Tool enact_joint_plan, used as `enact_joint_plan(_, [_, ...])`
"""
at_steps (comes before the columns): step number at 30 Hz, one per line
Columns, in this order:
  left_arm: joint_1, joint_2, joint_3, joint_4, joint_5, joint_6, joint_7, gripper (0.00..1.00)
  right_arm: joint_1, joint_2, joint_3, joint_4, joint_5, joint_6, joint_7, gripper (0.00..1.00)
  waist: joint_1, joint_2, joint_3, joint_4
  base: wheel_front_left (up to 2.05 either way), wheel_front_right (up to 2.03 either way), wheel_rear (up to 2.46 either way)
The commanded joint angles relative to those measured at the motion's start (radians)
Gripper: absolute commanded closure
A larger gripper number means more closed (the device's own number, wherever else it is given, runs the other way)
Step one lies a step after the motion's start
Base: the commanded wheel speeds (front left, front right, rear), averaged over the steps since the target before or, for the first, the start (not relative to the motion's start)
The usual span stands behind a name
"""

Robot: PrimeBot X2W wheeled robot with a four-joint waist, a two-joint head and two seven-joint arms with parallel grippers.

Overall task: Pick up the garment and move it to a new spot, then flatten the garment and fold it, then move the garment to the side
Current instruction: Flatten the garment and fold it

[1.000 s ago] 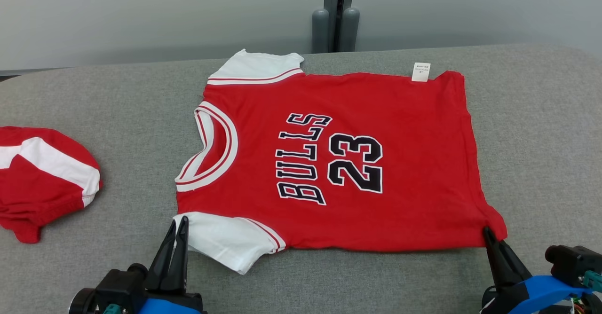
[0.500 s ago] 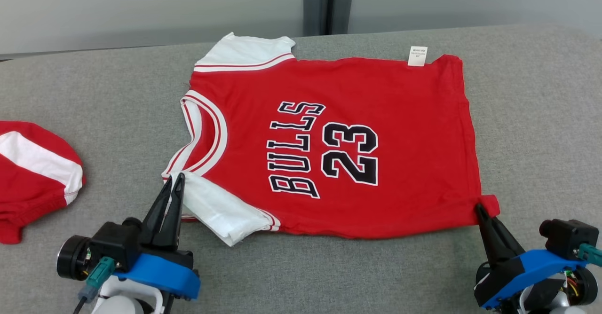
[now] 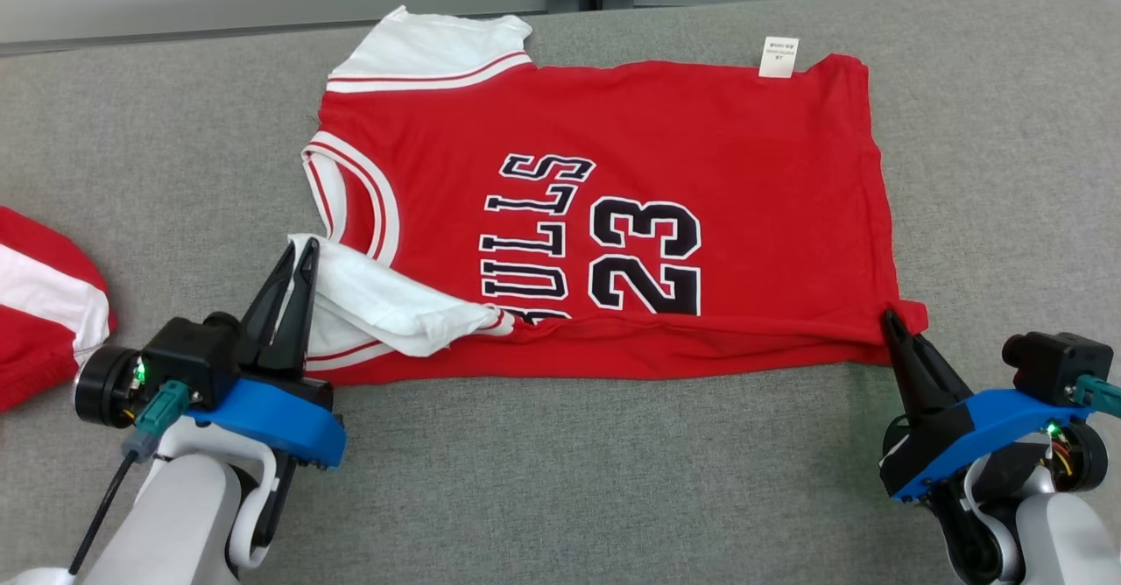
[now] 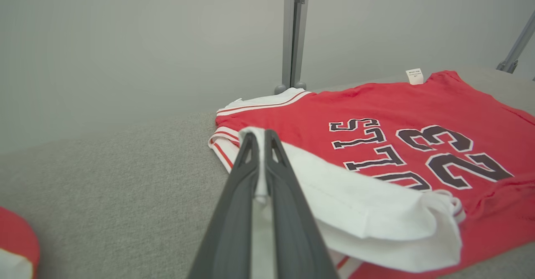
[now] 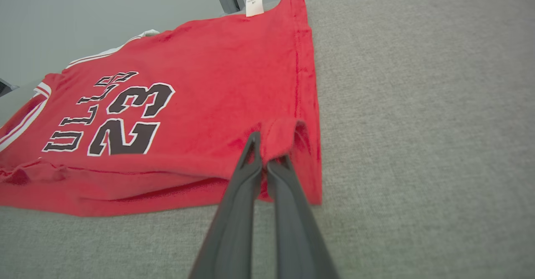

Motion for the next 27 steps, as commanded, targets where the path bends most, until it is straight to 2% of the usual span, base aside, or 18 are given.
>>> enact_joint_plan(1, [-0.032, 0.0, -0.002, 0.016, 0.002, -0.006, -0.008, 1.0, -0.024, -0.01, 0.003, 0.009, 0.001, 0.0, -0.004, 1.0, -0.0001, -0.0001, 0.008, 0.002, 0.0, 0.0, 0.0])
enact_joint_plan(8, [-0.111, -0.024, -0.008, 0.119, 0.002, -0.024, -0.033, 1.0, -0.078, -0.026, 0.02, 0.061, -0.006, 0.0, -0.025, 1.0, -0.0001, -0.0001, 0.025, 0.002, 0.0, 0.0, 0.0])
enact_joint_plan(9, [-0.12, -0.027, -0.01, 0.133, 0.004, -0.025, -0.037, 0.87, -0.082, -0.028, 0.022, 0.066, -0.009, 0.0, -0.033, 0.28, -0.0001, -0.0001, 0.026, 0.002, 0.0, 0.0, 0.0])
enact_joint_plan(10, [-0.128, -0.03, -0.012, 0.146, 0.007, -0.025, -0.043, 0.6, -0.086, -0.029, 0.022, 0.071, -0.011, 0.0, -0.038, 0.0, -0.0001, -0.0001, 0.025, 0.002, 0.0, 0.0, 0.0])
enact_joint_plan(11, [-0.133, -0.033, -0.012, 0.158, 0.009, -0.025, -0.047, 0.0, -0.09, -0.031, 0.022, 0.075, -0.013, 0.0, -0.046, 0.0, -0.0001, -0.0001, 0.024, 0.003, 0.0, 0.0, 0.0])
enact_joint_plan(15, [-0.134, -0.05, -0.007, 0.19, 0.012, -0.018, -0.069, 0.0, -0.069, -0.041, 0.009, 0.084, -0.02, 0.0, -0.068, 0.0, -0.0001, -0.0001, 0.004, 0.009, 0.0, 0.0, 0.0])
enact_joint_plan(27, [-0.004, -0.045, 0.012, 0.204, -0.004, 0.002, -0.083, 0.0, 0.006, -0.081, -0.005, 0.089, -0.056, 0.0, -0.055, 0.0, -0.0001, -0.0001, -0.05, 0.028, 0.0, 0.0, 0.0])
